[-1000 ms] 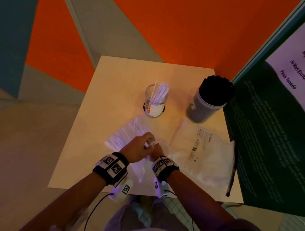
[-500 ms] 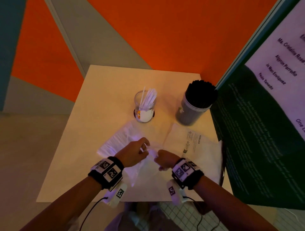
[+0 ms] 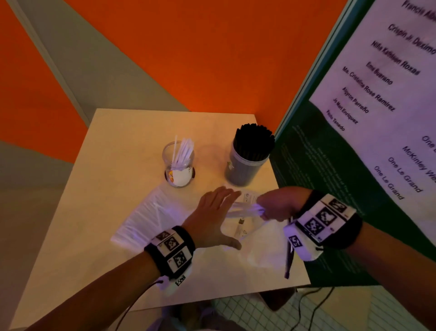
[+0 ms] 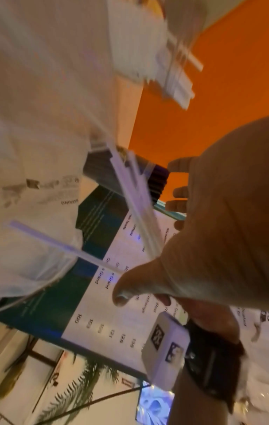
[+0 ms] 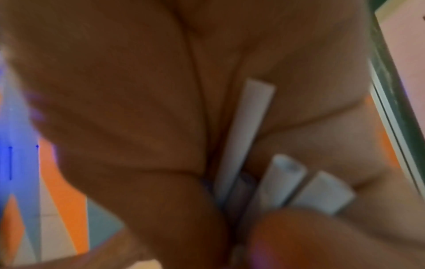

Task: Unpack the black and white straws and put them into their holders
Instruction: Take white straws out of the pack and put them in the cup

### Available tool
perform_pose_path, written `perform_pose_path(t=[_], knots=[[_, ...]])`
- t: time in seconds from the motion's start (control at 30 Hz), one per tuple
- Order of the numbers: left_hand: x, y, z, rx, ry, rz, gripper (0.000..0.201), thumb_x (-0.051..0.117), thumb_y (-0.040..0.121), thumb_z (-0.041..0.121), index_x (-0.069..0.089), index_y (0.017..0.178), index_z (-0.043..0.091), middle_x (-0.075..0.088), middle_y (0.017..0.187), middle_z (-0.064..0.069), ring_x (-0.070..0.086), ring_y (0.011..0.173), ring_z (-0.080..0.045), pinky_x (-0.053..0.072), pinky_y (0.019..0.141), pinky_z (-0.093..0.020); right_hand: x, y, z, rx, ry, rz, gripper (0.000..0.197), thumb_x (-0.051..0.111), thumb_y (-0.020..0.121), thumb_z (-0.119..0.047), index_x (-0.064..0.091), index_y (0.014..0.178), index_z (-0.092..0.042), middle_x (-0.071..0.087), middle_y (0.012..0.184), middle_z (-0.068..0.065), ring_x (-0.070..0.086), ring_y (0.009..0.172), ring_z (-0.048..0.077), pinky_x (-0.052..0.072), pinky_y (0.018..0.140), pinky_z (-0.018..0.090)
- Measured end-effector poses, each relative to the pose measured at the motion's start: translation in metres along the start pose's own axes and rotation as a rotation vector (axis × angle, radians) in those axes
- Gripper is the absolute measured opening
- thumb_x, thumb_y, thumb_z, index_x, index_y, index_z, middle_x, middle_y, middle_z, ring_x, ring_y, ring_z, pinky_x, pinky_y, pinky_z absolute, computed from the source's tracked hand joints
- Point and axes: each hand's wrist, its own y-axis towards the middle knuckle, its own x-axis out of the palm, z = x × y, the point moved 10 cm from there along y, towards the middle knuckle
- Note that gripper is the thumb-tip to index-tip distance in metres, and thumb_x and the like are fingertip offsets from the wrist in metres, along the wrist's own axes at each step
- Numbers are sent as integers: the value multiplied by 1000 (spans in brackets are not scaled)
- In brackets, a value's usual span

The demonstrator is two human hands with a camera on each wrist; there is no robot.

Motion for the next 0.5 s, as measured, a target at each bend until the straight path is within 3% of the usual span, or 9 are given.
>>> perform_pose_path(t=[0.07,0.13,0.2,0.27,0.37,0.43,0.5], knots=[[-8,17,14,24,-17,52,119,64,61,76,14,150,14,26,151,-7,20,140,-24,18,115,-40,-18,-13,-3,-21,-37,39,14,45,93,-12,53,82,-7,48,67,10,42,56,21,29,50,25],[-19,30,16,5,-81,96,107,71,71,59,17,149,12,41,142,-12,40,128,-28,31,106,-38,-33,-18,-6,-30,-60,68,14,46,94,-14,53,83,-8,48,64,6,40,53,18,29,46,23],[-33,36,6,-35,-119,159,87,72,79,35,24,148,11,60,121,-14,58,104,-31,42,85,-33,-43,-17,-10,-45,-40,76,14,45,96,-14,56,91,-6,48,65,4,39,52,16,29,42,20],[-48,37,-9,-71,-93,206,63,64,82,21,39,139,13,67,101,-13,63,84,-32,39,67,-29,-46,-14,-15,-87,41,62,19,42,99,-16,55,105,-4,55,78,6,45,61,19,34,52,23],[-56,35,-31,-83,6,160,29,55,87,20,55,115,15,67,90,-10,63,76,-33,33,57,-29,-64,-10,-26,-196,197,203,22,48,97,-26,57,105,-8,61,73,2,51,62,16,37,58,27],[-59,32,-44,-98,78,114,24,54,90,23,56,114,16,68,86,-10,63,74,-34,32,57,-29,-72,-6,-33,-275,371,264,31,48,97,-35,60,100,-7,62,71,3,53,60,16,40,57,26],[-62,27,-57,-125,104,95,26,52,92,23,57,117,18,68,84,-13,64,72,-34,34,56,-29,-82,-1,-31,-308,658,351,50,39,97,-49,64,101,-6,67,83,7,59,70,18,46,65,27]])
